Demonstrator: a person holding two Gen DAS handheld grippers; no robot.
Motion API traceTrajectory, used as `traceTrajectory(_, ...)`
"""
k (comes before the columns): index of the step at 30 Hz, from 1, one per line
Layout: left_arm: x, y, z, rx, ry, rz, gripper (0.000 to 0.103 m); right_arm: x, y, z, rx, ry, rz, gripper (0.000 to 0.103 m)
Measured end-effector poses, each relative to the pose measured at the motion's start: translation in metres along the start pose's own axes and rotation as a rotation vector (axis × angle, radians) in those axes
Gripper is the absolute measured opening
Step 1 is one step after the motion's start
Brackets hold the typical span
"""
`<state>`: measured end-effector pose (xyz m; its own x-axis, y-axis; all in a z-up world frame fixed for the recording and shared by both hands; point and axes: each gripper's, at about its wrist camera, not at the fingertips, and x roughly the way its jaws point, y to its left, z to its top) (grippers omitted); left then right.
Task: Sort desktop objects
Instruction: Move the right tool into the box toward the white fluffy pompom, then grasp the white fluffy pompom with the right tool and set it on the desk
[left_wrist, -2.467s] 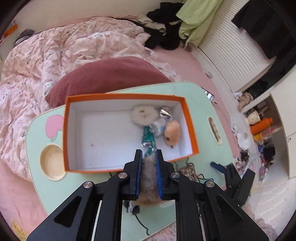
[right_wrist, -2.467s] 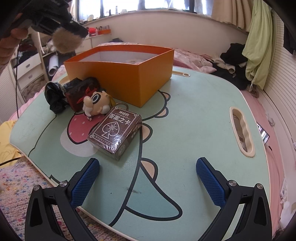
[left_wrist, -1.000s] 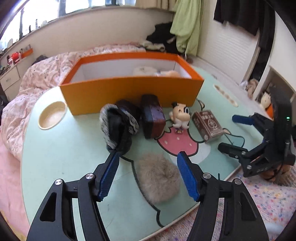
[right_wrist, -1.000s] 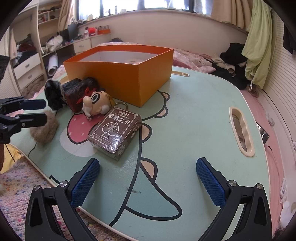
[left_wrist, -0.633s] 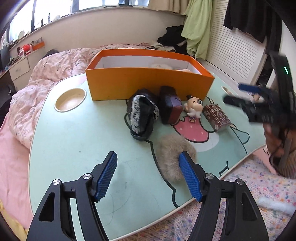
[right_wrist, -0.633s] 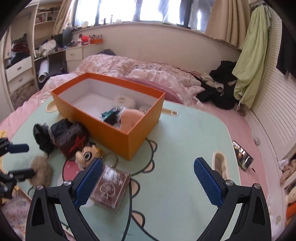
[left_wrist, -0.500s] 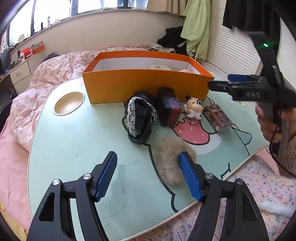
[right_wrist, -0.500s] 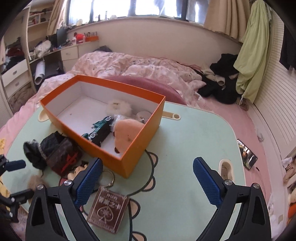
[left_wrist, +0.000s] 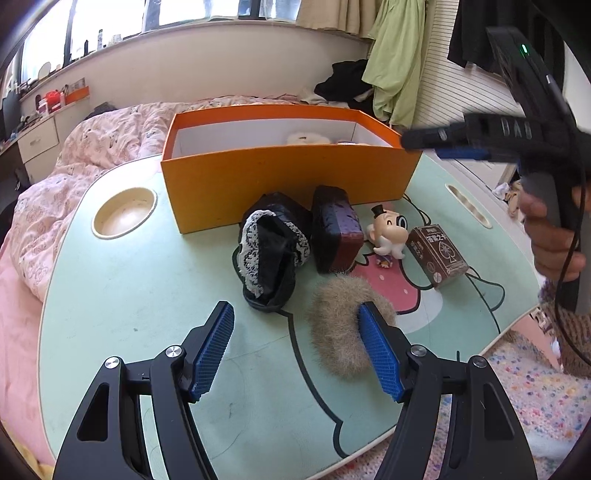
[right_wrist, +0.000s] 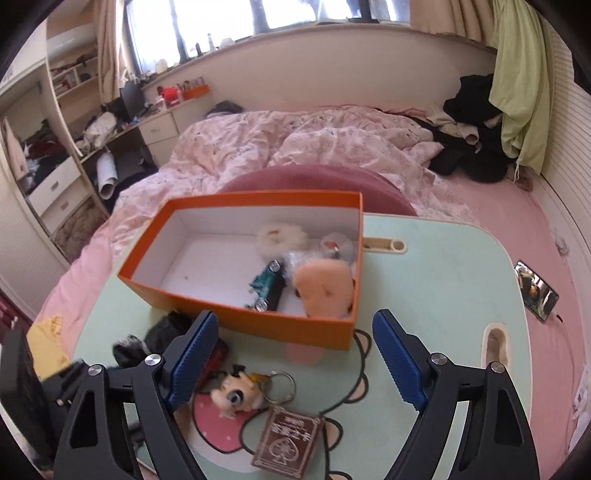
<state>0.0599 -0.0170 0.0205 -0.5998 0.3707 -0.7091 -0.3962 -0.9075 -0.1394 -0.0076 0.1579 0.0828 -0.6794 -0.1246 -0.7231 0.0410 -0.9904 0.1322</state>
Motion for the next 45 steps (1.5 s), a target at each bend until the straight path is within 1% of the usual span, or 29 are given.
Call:
traceTrajectory(2,0.003,-0.001,0.003,0.001,-0.001,-0.007,0.070,0.008,0.008,0.022,0.011,0.021,0.031,0.084)
traceTrajectory(5,0.005,-0.001,0.006,-0.003,-0.006,-0.016,0.070,0.039,0.018,0.051,0.015,0.121,0.056,0.083)
traceTrajectory(7,0.003,-0.001,0.006,-0.004,-0.016,-0.014,0.070,0.064,0.021,0.065,0.026,0.179,0.028,0.081)
traceTrajectory(8,0.001,-0.001,0.005,-0.004,-0.027,-0.011,0.070,0.076,0.022,0.070,0.028,0.205,0.004,0.077)
traceTrajectory(9,-0.003,-0.001,0.005,-0.003,-0.046,-0.010,0.070,0.086,0.022,0.075,0.024,0.222,-0.017,0.074)
traceTrajectory(12,-0.014,-0.001,0.002,0.002,-0.105,-0.014,0.070,0.113,0.025,0.083,0.010,0.275,-0.067,0.073)
traceTrajectory(13,-0.016,-0.001,0.001,0.002,-0.116,-0.015,0.070,0.121,0.025,0.084,0.013,0.296,-0.076,0.071)
traceTrajectory(15,-0.017,-0.001,0.000,0.001,-0.120,-0.016,0.070,0.134,0.025,0.082,0.015,0.335,-0.105,0.069)
traceTrajectory(19,-0.012,-0.001,-0.001,-0.003,-0.097,-0.024,0.070,0.163,0.023,0.075,0.007,0.444,-0.143,0.053)
traceTrajectory(20,-0.012,-0.001,-0.002,-0.006,-0.097,-0.024,0.070,0.163,0.026,0.076,-0.028,0.419,-0.162,0.044)
traceTrajectory(21,-0.013,0.000,-0.002,-0.009,-0.101,-0.024,0.070,0.164,0.029,0.077,-0.052,0.414,-0.172,0.042)
traceTrajectory(23,-0.014,0.001,-0.002,-0.015,-0.107,-0.026,0.070,0.161,0.029,0.078,-0.037,0.413,-0.120,0.041)
traceTrajectory(25,-0.013,0.004,-0.002,-0.024,-0.103,-0.028,0.070,0.148,0.027,0.080,-0.003,0.373,-0.066,0.041)
traceTrajectory(27,-0.011,0.005,-0.004,-0.043,-0.093,-0.030,0.070,0.127,0.027,0.084,0.002,0.300,-0.045,0.041)
traceTrajectory(30,-0.009,0.006,-0.005,-0.057,-0.082,-0.035,0.070,0.081,0.030,0.082,-0.005,0.197,0.005,0.041)
traceTrajectory(32,-0.010,0.006,-0.005,-0.059,-0.086,-0.033,0.070,0.048,0.036,0.074,-0.032,0.139,0.021,0.041)
traceTrajectory(34,-0.011,0.006,-0.005,-0.056,-0.092,-0.031,0.070,0.018,0.038,0.056,-0.058,0.098,0.034,0.041)
traceTrajectory(36,-0.011,0.005,-0.006,-0.051,-0.094,-0.029,0.070,0.000,0.035,0.035,-0.075,0.088,0.031,0.041)
traceTrajectory(38,-0.010,0.005,-0.005,-0.050,-0.090,-0.028,0.070,-0.007,0.026,0.012,-0.075,0.099,0.014,0.041)
traceTrajectory(41,-0.007,0.006,-0.003,-0.054,-0.081,-0.025,0.070,-0.003,0.011,-0.016,-0.039,0.135,0.003,0.043)
traceTrajectory(43,-0.006,0.006,-0.003,-0.052,-0.074,-0.021,0.070,0.007,0.002,-0.028,-0.024,0.151,-0.008,0.044)
traceTrajectory(45,-0.006,0.005,-0.003,-0.049,-0.070,-0.013,0.070,0.011,-0.006,-0.036,0.004,0.145,0.024,0.047)
